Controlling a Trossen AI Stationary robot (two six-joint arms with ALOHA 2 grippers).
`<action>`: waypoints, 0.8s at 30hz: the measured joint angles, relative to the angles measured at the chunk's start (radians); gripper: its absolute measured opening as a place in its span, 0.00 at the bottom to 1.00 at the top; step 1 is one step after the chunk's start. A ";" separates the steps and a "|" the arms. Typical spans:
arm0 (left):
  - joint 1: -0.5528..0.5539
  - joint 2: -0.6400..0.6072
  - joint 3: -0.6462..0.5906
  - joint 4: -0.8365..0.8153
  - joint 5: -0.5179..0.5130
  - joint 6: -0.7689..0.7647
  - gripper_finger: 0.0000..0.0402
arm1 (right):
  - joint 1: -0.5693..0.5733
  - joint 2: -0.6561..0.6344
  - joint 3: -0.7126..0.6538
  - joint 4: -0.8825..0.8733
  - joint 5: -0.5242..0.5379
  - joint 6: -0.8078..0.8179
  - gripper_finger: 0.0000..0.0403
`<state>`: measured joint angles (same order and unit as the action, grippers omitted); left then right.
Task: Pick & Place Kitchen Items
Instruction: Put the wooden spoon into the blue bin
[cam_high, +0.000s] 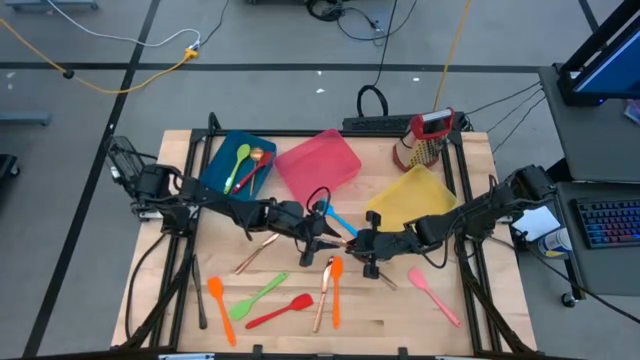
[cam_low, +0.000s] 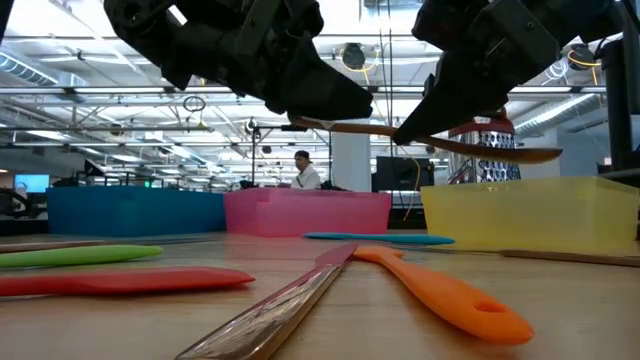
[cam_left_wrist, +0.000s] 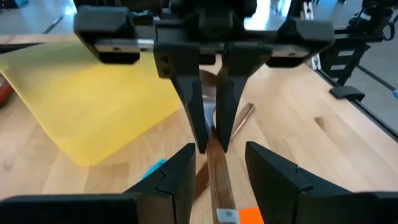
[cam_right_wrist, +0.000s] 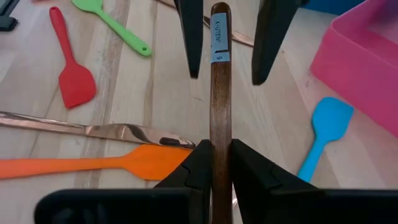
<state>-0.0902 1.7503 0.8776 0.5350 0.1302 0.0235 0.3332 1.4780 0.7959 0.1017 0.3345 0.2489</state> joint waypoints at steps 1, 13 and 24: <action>0.000 -0.001 0.000 -0.001 0.000 0.000 0.36 | 0.000 0.000 0.000 0.000 0.001 0.000 0.09; 0.000 -0.001 0.000 -0.064 -0.001 -0.002 0.36 | 0.000 0.000 0.000 0.026 0.001 0.000 0.09; 0.000 -0.001 -0.001 -0.084 -0.050 0.031 0.36 | -0.001 0.000 0.000 0.063 0.004 -0.011 0.10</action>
<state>-0.0897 1.7493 0.8769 0.4512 0.0799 0.0547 0.3321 1.4776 0.7959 0.1646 0.3382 0.2379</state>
